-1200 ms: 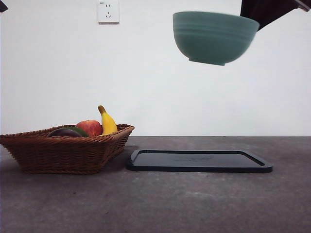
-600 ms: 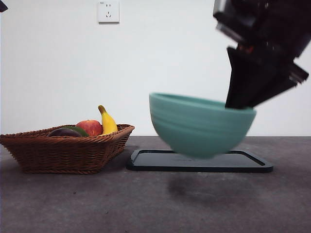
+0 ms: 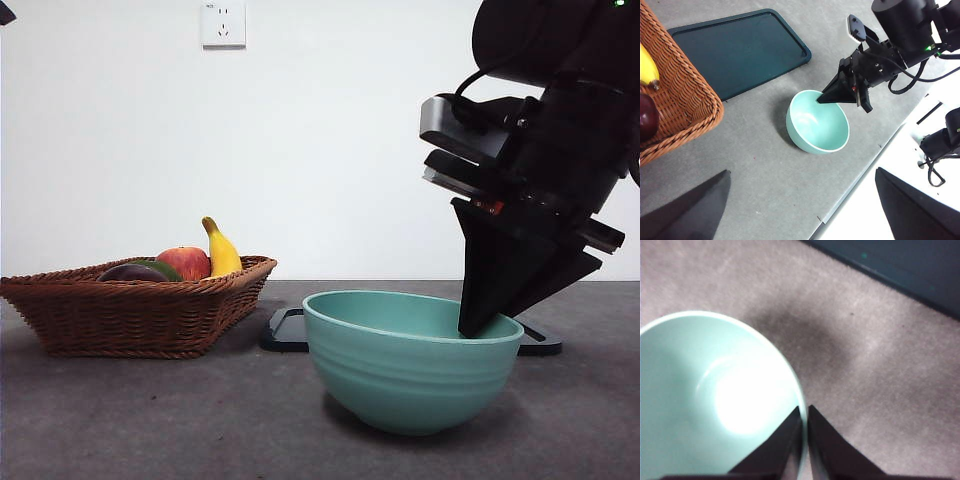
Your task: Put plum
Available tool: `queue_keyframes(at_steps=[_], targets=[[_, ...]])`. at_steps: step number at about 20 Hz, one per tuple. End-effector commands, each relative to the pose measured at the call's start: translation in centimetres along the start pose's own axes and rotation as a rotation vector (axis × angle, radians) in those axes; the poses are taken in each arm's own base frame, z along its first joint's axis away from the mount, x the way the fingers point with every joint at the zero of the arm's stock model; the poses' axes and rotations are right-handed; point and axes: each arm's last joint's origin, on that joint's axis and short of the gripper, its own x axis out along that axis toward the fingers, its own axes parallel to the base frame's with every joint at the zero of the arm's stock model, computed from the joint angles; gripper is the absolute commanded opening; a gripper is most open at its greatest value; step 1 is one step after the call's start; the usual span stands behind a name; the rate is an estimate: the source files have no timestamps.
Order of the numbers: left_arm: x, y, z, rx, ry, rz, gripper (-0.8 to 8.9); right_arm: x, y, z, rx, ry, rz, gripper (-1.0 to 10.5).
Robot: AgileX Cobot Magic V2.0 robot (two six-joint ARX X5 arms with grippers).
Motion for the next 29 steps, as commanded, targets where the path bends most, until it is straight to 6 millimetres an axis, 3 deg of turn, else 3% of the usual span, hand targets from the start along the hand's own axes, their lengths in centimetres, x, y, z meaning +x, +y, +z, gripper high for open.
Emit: queue_keyframes(at_steps=[1,4,8,12,15,21,24,29], targets=[[-0.3,-0.2,0.5,0.026,-0.018,-0.005,4.59,0.3,0.3,0.2,-0.002,0.002,0.004,0.1],[-0.3,-0.2,0.5,0.026,-0.018,-0.005,4.59,0.3,0.3,0.2,-0.001,0.002,0.002,0.2],[-0.3,-0.2,0.5,0.025,-0.017,-0.004,4.59,0.3,0.3,0.2,0.006,0.001,0.001,1.9],[-0.3,-0.2,0.5,0.025,-0.017,-0.005,4.59,-0.6,0.6,0.6,0.01,-0.034,0.008,2.2],[-0.3,-0.2,0.5,0.026,-0.018,-0.005,4.59,-3.2,1.2,1.3,-0.007,-0.122,0.008,2.2],[-0.3,-0.2,0.5,0.027,-0.018,-0.005,4.59,-10.9,3.0,1.8,-0.07,-0.276,0.006,2.2],[-0.3,-0.2,0.5,0.026,-0.018,-0.005,4.59,-14.5,3.9,0.9,-0.118,-0.32,0.06,2.2],[-0.3,-0.2,0.5,0.023,-0.015,-0.005,4.59,-17.4,4.5,-2.1,-0.161,-0.273,0.217,2.2]])
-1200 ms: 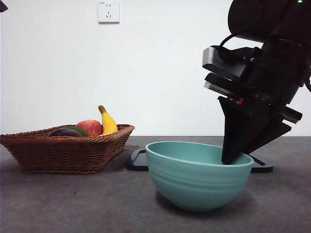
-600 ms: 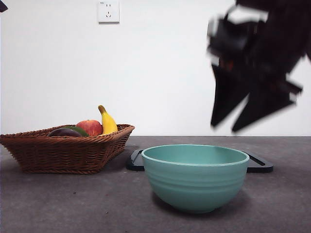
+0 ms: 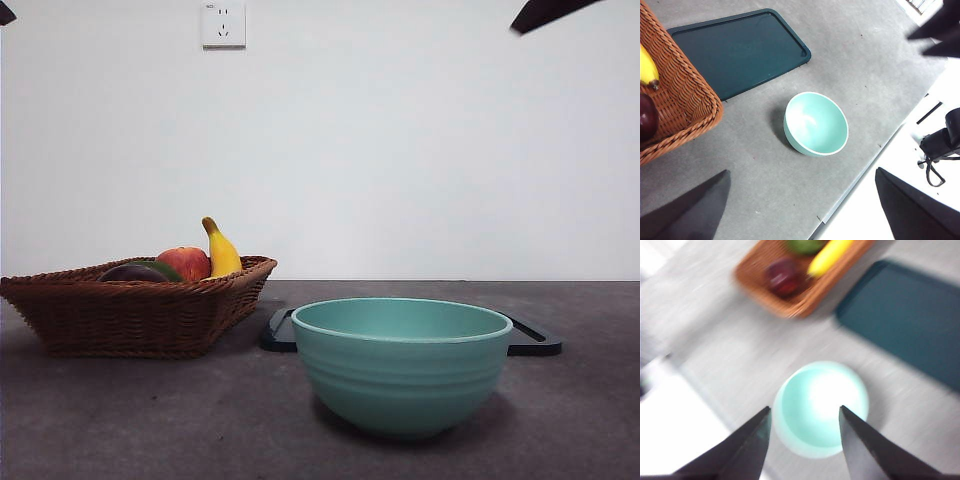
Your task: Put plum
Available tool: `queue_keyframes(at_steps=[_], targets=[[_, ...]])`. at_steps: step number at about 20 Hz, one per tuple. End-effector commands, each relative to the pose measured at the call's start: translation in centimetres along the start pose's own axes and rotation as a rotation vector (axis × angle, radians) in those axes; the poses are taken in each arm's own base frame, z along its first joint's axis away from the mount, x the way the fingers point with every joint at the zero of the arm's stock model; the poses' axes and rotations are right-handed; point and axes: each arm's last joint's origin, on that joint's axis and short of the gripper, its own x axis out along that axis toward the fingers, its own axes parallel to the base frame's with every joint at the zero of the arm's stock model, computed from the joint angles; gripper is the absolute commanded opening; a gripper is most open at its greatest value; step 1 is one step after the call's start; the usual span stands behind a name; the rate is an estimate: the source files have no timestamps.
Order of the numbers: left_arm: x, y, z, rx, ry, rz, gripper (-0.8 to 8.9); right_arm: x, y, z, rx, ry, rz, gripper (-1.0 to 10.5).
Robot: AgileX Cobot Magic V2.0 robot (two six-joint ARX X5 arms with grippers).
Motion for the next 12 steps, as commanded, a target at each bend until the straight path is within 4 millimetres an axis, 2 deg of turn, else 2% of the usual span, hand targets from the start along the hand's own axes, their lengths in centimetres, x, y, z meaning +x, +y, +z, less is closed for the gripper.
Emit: queue_keyframes(at_steps=[1,5,12], targets=[[-0.3,-0.2,0.5,0.023,-0.014,-0.005,4.59,-1.0,0.5,-0.8,-0.022,0.048,0.044,2.2],[-0.3,-0.2,0.5,0.023,-0.015,-0.005,4.59,-2.2,0.8,-2.2,-0.043,0.106,0.045,2.2],[-0.3,-0.2,0.4,0.021,-0.012,-0.005,4.59,-2.3,0.8,-2.2,-0.049,0.097,0.044,2.2]])
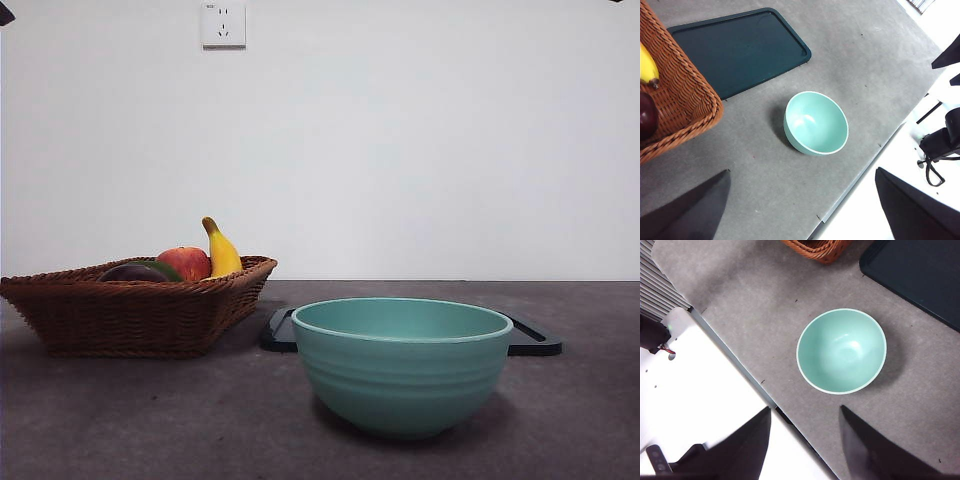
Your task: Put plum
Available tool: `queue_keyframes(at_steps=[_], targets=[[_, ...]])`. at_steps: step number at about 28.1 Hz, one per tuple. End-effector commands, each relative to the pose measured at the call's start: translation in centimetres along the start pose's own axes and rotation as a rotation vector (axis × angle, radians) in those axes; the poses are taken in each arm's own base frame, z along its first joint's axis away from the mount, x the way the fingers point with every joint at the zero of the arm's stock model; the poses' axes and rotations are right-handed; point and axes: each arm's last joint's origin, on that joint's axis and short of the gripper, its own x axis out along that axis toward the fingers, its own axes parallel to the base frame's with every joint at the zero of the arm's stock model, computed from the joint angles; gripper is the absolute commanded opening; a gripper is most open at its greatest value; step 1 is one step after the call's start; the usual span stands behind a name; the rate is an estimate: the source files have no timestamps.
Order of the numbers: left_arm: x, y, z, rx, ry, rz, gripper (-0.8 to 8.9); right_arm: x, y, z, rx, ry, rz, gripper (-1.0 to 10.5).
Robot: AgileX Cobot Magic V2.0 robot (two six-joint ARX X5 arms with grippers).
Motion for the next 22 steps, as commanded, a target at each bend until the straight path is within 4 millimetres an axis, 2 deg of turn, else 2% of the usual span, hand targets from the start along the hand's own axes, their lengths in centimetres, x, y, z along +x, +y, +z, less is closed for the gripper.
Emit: queue_keyframes(at_steps=[1,7,9,13,14,22], targets=[[-0.28,-0.24,0.47,0.023,-0.015,-0.005,4.59,-0.12,0.18,0.37,-0.028,-0.015,0.006,2.2],[-0.28,-0.24,0.42,0.02,-0.011,-0.006,4.41,-0.12,0.18,0.37,-0.028,-0.015,0.006,2.2],[-0.28,-0.25,0.41,0.018,-0.009,-0.006,3.29,-0.12,0.18,0.36,-0.028,-0.015,0.006,2.0],[-0.27,-0.25,0.37,0.016,-0.007,-0.006,0.51,-0.12,0.18,0.36,-0.029,-0.014,0.006,0.1],[-0.27,-0.25,0.37,0.016,-0.007,-0.006,0.01,-0.12,0.18,0.36,-0.033,-0.014,0.006,0.1],[-0.27,-0.25,0.36,0.015,-0.005,-0.006,0.07,-0.13,0.19,0.39,-0.048,-0.018,0.006,0.1]])
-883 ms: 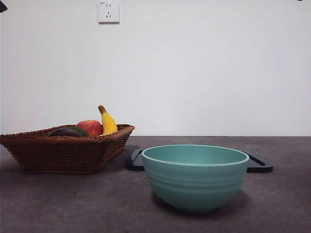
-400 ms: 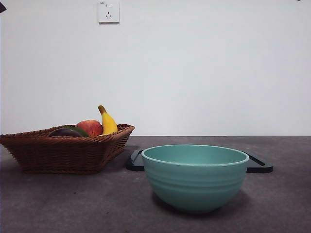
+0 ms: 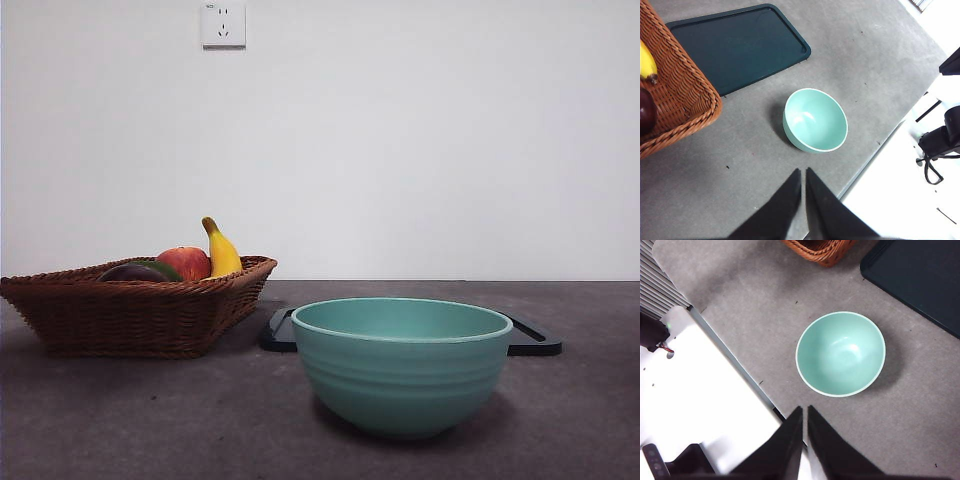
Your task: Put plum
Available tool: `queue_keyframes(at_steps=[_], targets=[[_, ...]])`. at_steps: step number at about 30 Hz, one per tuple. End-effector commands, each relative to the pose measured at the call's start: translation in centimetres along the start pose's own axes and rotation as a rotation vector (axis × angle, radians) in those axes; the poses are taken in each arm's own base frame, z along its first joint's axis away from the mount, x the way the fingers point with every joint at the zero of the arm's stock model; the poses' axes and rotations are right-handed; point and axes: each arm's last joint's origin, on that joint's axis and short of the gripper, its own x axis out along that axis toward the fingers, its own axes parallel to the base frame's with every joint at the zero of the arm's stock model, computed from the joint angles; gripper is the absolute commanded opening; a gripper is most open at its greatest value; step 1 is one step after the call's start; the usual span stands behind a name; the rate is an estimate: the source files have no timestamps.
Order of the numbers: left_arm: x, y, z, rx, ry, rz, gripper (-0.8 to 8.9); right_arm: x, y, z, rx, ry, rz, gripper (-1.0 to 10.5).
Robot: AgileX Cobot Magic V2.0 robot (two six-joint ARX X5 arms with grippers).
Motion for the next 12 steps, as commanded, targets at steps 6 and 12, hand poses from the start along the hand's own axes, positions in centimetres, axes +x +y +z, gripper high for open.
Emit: queue_keyframes(at_steps=[6,12], targets=[[-0.28,-0.24,0.46,0.023,-0.015,-0.005,0.07,-0.12,0.18,0.38,-0.025,-0.017,0.007,0.1],[-0.28,-0.24,0.47,0.023,-0.015,-0.005,0.07,-0.12,0.18,0.38,-0.025,-0.017,0.007,0.1]])
